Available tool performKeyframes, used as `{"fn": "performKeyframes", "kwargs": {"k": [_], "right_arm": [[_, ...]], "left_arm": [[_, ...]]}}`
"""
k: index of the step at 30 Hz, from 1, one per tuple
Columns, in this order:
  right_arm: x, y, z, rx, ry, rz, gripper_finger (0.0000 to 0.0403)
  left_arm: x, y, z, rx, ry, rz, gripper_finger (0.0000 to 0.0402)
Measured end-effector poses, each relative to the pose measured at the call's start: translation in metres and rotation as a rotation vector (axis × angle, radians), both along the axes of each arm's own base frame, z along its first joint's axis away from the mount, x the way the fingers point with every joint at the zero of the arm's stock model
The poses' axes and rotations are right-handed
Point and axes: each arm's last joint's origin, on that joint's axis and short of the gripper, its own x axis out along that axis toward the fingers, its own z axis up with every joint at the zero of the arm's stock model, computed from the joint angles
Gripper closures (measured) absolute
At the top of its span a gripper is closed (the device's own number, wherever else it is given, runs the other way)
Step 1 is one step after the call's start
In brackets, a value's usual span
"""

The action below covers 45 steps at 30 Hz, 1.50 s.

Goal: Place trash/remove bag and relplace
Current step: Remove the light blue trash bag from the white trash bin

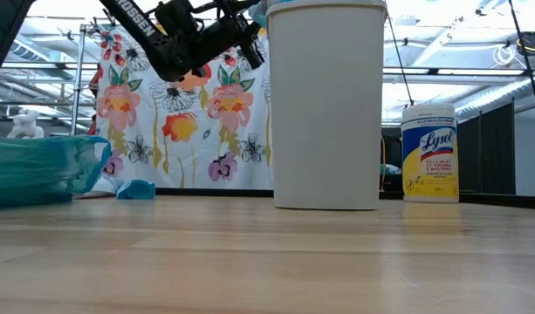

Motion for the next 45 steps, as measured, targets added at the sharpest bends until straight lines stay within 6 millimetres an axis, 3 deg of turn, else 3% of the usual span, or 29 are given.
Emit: {"fn": "performKeyframes", "kwargs": {"k": [11,20,26,30,37,45], "right_arm": [[0.007,-0.019,0.022,-0.144,-0.212,0.042,0.0190],[0.015,-0.027,0.023,-0.137,-0.297,0.085,0.0190],[0.009,-0.025,0.027,-0.143,-0.291,0.102,0.0190],[-0.011,-0.023,0.037,-0.111,-0.264,0.089,0.0190],[-0.036,-0.019,0.027,0.056,-0.092,0.037,0.0190],[-0.023,-0.022,0.008,0.127,-0.006,0.020,0.0190]], "left_arm": [[-0.003,-0.004,0.007,0.010,-0.014,-0.008,0.0302],[-0.007,-0.003,0.026,0.034,-0.059,-0.005,0.0302],[-0.007,-0.003,0.032,0.074,-0.045,-0.040,0.0302],[-0.007,0.001,0.029,0.059,-0.005,-0.044,0.0302],[-0.004,0.005,0.023,0.037,0.061,-0.044,0.0302],[-0.002,0.007,0.020,0.045,0.078,-0.029,0.0302]]}}
